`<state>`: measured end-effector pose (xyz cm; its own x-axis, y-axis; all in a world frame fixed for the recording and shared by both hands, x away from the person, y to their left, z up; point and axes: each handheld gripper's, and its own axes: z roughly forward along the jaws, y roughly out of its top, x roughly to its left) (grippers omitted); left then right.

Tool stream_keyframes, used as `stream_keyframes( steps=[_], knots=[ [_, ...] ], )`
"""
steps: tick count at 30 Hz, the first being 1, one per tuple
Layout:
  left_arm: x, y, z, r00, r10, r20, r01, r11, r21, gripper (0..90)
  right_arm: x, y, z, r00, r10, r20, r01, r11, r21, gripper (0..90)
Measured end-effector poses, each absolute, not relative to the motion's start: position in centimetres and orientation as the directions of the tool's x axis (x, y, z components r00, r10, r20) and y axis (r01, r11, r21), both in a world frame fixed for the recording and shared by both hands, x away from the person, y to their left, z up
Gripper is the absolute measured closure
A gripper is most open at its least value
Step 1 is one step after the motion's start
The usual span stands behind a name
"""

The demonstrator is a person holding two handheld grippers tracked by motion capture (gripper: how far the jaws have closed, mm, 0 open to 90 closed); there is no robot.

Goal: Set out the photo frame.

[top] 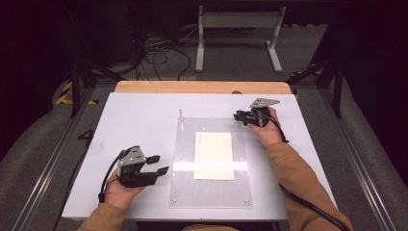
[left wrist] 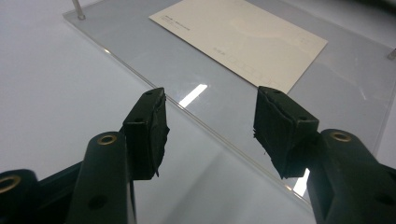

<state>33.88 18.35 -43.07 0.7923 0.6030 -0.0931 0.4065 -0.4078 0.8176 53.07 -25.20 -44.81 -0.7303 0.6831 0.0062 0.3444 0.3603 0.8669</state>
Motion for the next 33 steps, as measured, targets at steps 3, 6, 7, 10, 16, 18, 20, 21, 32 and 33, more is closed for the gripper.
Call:
stream_keyframes(
  steps=[3,6,7,10,16,18,20,21,32,33],
  knots=[
    [33.9,18.4,-43.1,0.792,0.603,-0.094,0.406,-0.406,0.819,44.5,53.3,-25.1,-44.8,-0.723,0.691,0.011,0.357,0.359,0.862,79.3],
    [33.9,18.4,-43.1,0.792,0.604,-0.093,0.406,-0.406,0.819,44.5,53.5,-25.4,-44.8,-0.714,0.699,0.031,0.374,0.344,0.861,83.2],
    [33.9,18.4,-43.1,0.793,0.602,-0.094,0.404,-0.405,0.820,44.5,53.5,-25.4,-44.8,-0.713,0.700,0.031,0.376,0.346,0.859,83.8],
    [33.9,18.3,-43.1,0.798,0.596,-0.090,0.401,-0.415,0.817,44.5,53.3,-25.1,-44.7,-0.702,0.712,0.016,0.377,0.353,0.857,84.3],
    [34.0,18.2,-43.2,0.799,0.595,-0.082,0.397,-0.421,0.816,44.8,53.3,-24.9,-44.6,-0.670,0.741,0.044,0.414,0.323,0.851,84.9],
    [34.0,18.2,-43.2,0.801,0.592,-0.085,0.397,-0.421,0.815,44.9,53.4,-24.9,-44.6,-0.659,0.750,0.064,0.437,0.311,0.844,84.9],
    [34.0,18.2,-43.2,0.804,0.589,-0.087,0.397,-0.421,0.816,45.0,53.4,-24.7,-44.4,-0.643,0.763,0.069,0.459,0.311,0.832,85.0],
    [34.0,18.2,-43.2,0.803,0.590,-0.086,0.397,-0.422,0.815,45.0,53.4,-24.5,-44.2,-0.628,0.774,0.075,0.476,0.306,0.824,85.0],
    [34.1,17.9,-43.2,0.803,0.589,-0.092,0.402,-0.421,0.813,45.3,53.3,-24.1,-44.5,-0.554,0.822,0.127,0.527,0.228,0.819,84.9],
    [34.1,17.9,-43.2,0.804,0.588,-0.089,0.401,-0.426,0.811,45.3,53.4,-24.1,-44.5,-0.548,0.826,0.130,0.531,0.224,0.817,84.9]
  ],
)
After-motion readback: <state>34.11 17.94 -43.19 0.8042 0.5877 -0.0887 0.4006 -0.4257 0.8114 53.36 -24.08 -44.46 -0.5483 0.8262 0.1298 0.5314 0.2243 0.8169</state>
